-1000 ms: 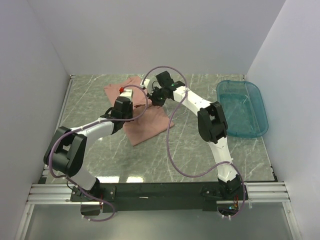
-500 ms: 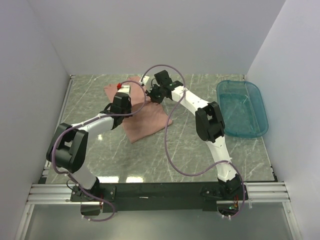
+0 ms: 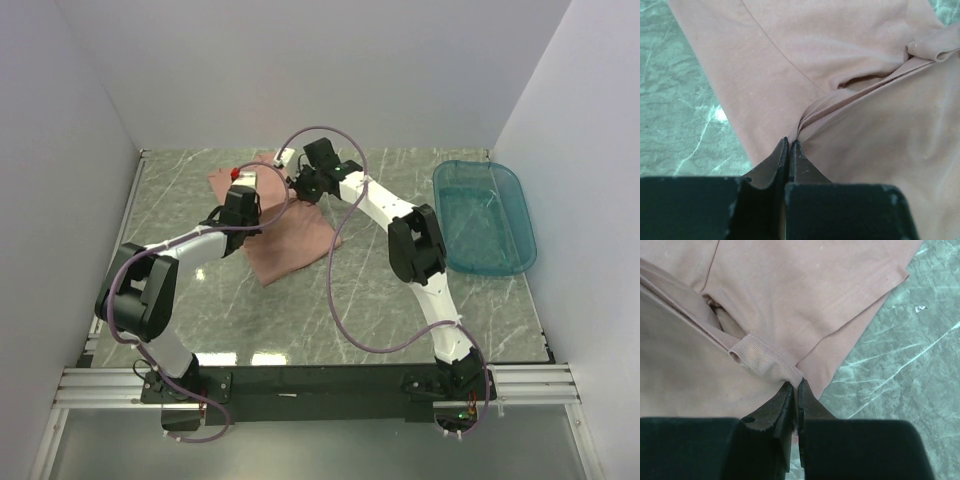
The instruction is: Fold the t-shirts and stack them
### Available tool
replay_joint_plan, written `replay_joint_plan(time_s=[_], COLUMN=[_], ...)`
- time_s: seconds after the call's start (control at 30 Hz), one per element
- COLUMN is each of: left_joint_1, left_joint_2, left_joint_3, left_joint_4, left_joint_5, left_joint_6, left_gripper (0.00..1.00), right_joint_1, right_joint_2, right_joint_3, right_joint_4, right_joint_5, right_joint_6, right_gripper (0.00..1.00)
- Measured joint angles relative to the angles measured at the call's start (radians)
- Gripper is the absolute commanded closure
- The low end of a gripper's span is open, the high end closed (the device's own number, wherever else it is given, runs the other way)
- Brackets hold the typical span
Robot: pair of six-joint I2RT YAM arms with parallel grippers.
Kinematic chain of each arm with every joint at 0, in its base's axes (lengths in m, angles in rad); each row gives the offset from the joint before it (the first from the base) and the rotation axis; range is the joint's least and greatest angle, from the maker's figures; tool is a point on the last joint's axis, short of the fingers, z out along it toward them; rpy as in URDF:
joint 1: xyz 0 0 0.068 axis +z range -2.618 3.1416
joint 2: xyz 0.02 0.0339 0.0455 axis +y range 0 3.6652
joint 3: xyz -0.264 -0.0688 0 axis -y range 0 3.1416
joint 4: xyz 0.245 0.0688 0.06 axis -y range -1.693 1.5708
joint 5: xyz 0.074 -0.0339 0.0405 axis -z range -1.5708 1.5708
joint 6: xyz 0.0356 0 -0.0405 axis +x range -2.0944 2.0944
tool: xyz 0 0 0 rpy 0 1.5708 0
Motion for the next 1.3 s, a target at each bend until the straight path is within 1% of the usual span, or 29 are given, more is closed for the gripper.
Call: replay_joint_plan(time_s=[0.1,0.17,0.2,0.23,0.27,0.3,0.33,0.4,0.43,0.5,0.6,0.67,0.73,0.83,0.93,1.03,1.1,1.2,1.3], left_joint_1=[0.006,0.012,0.015,0.017,0.019,0.022,0.024,0.027,0.028,0.032,0.036,0.04,0.047,0.056,0.062,0.061,0.061,0.061,0.061], left_joint_2=[0.003,0.016,0.025,0.031,0.041,0.049,0.058,0.064,0.063,0.049,-0.009,-0.08,-0.187,-0.36,-0.514,-0.595,-0.611,-0.631,-0.674], left_joint_3=[0.003,0.016,0.025,0.032,0.04,0.053,0.068,0.093,0.106,0.133,0.141,0.137,0.106,-0.002,-0.172,-0.338,-0.424,-0.504,-0.557], left_joint_4=[-0.003,-0.01,-0.015,-0.018,-0.024,-0.038,-0.058,-0.09,-0.107,-0.137,-0.166,-0.191,-0.19,-0.171,-0.142,-0.126,-0.125,-0.126,-0.117], left_joint_5=[-0.008,-0.009,-0.01,-0.013,-0.018,-0.029,-0.043,-0.077,-0.097,-0.137,-0.158,-0.147,-0.107,-0.012,0.103,0.211,0.272,0.324,0.353], left_joint_6=[-0.002,-0.003,-0.006,-0.008,-0.01,-0.014,-0.019,-0.042,-0.05,-0.063,-0.078,-0.089,-0.112,-0.166,-0.246,-0.344,-0.407,-0.475,-0.52], left_gripper=[1.0,0.99,0.88,0.73,0.59,0.39,0.33,0.23,0.21,0.21,0.22,0.22,0.22,0.23,0.23,0.25,0.25,0.25,0.25], right_joint_1=[0.003,0.005,0.005,0.006,0.006,0.007,0.007,0.007,0.007,0.004,-0.008,-0.026,-0.057,-0.107,-0.146,-0.151,-0.152,-0.167,-0.205], right_joint_2=[0.016,0.028,0.036,0.042,0.049,0.054,0.058,0.058,0.058,0.055,0.028,-0.013,-0.079,-0.234,-0.409,-0.498,-0.51,-0.501,-0.496], right_joint_3=[0.013,0.013,0.013,0.013,0.013,0.013,0.013,0.014,0.02,0.03,0.027,0.006,-0.025,-0.163,-0.367,-0.513,-0.591,-0.681,-0.725], right_joint_4=[0.012,0.02,0.026,0.034,0.043,0.051,0.059,0.078,0.089,0.111,0.12,0.101,0.043,-0.019,-0.033,-0.003,0.04,0.08,0.087], right_joint_5=[0.004,0.017,0.023,0.034,0.056,0.08,0.103,0.162,0.187,0.228,0.241,0.196,0.068,-0.149,-0.289,-0.34,-0.346,-0.341,-0.347], right_joint_6=[0.006,0.013,0.018,0.024,0.043,0.057,0.069,0.104,0.119,0.146,0.175,0.173,0.146,0.093,0.104,0.188,0.27,0.36,0.413], right_gripper=[0.91,0.79,0.71,0.51,0.44,0.39,0.33,0.3,0.3,0.29,0.28,0.28,0.28,0.3,0.32,0.32,0.32,0.32,0.32])
